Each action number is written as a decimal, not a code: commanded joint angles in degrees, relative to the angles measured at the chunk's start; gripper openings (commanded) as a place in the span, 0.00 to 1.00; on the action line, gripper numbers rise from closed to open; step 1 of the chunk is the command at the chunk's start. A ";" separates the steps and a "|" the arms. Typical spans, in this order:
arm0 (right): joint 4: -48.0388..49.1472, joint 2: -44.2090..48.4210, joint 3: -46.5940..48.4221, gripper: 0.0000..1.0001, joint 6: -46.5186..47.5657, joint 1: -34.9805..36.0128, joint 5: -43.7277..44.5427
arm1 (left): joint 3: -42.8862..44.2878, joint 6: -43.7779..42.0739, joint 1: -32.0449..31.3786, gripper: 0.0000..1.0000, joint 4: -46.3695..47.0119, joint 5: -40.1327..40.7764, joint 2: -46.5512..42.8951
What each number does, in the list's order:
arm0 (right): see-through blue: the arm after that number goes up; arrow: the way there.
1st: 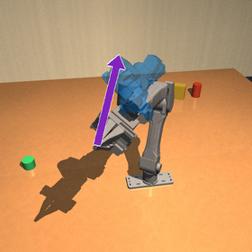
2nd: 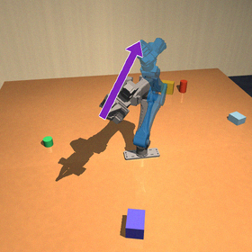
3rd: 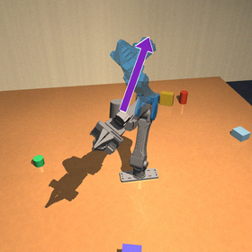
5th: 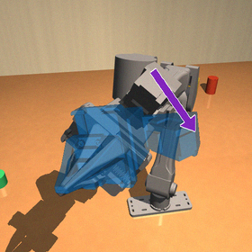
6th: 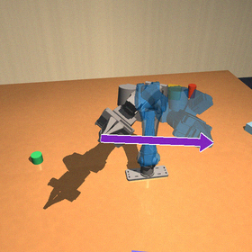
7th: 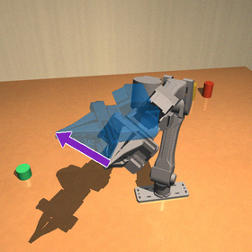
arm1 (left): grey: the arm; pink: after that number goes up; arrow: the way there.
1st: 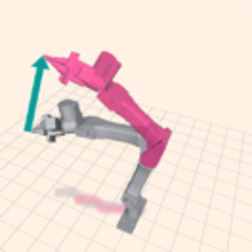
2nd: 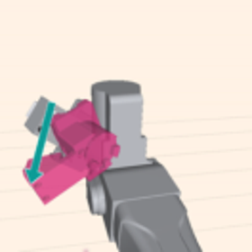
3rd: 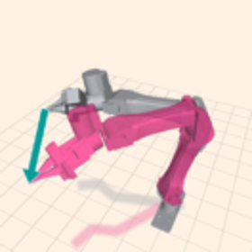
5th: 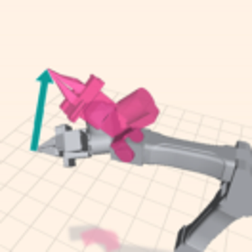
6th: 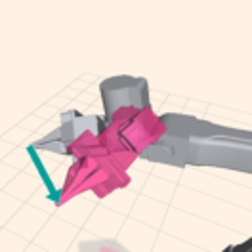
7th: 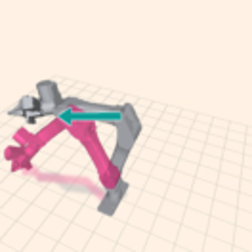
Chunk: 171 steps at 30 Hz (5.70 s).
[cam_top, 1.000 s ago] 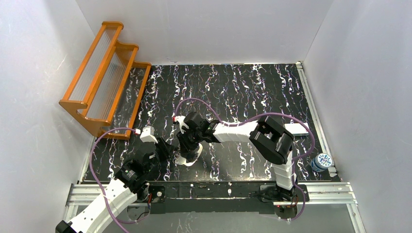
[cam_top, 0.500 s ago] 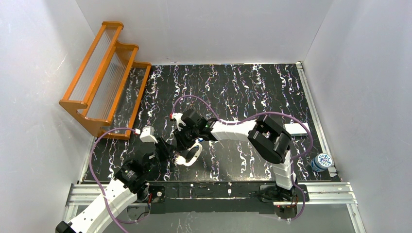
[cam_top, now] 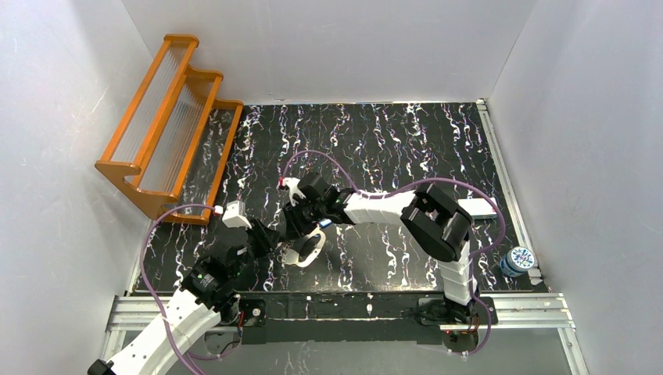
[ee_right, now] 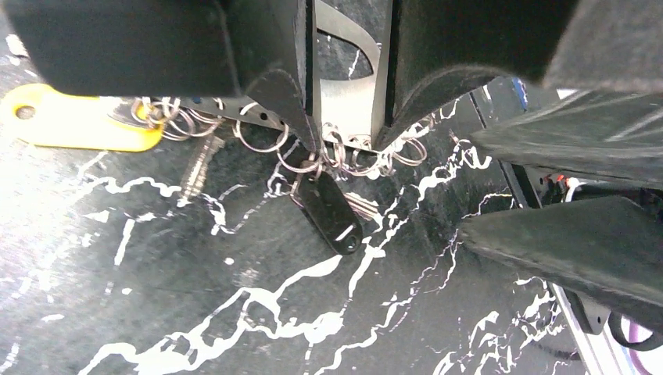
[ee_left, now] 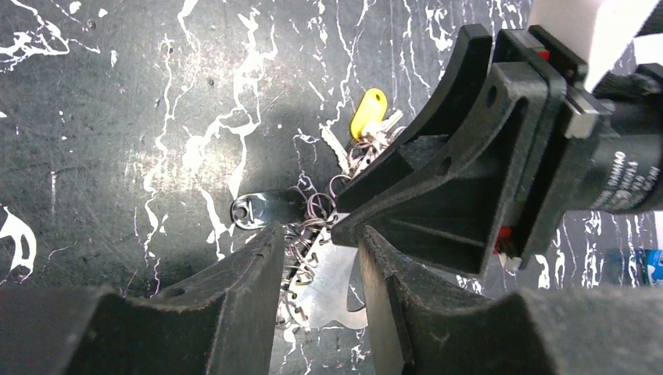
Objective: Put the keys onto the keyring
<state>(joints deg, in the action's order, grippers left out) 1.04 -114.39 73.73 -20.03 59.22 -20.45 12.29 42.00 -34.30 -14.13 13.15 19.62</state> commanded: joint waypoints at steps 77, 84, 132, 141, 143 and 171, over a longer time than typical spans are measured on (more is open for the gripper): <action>1.68 0.26 -0.48 0.41 2.82 -2.79 -8.23 | 0.89 -0.23 -0.24 0.40 -0.58 2.06 0.86; 1.86 -0.82 0.12 0.25 1.80 -3.59 -9.62 | 0.89 -0.22 -0.24 0.39 -0.70 2.10 0.70; -5.18 0.86 1.11 0.33 8.65 -0.80 -2.93 | 0.32 0.31 -0.24 0.40 -0.55 2.11 0.57; -7.69 -0.74 3.74 0.23 10.28 1.50 1.89 | 0.62 0.11 -0.24 0.40 -0.56 2.23 0.75; -8.12 -1.13 4.28 0.20 10.23 1.57 2.36 | 0.54 0.15 -0.24 0.40 -0.57 2.28 0.77; -6.11 -0.73 5.54 0.28 8.34 1.69 5.96 | 0.54 -0.25 -0.24 0.40 0.32 2.44 1.56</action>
<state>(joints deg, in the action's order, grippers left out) -7.01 -115.50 77.19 -11.16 60.84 -14.92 12.80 42.17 -34.30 -13.93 14.20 20.64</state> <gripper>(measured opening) 0.273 0.400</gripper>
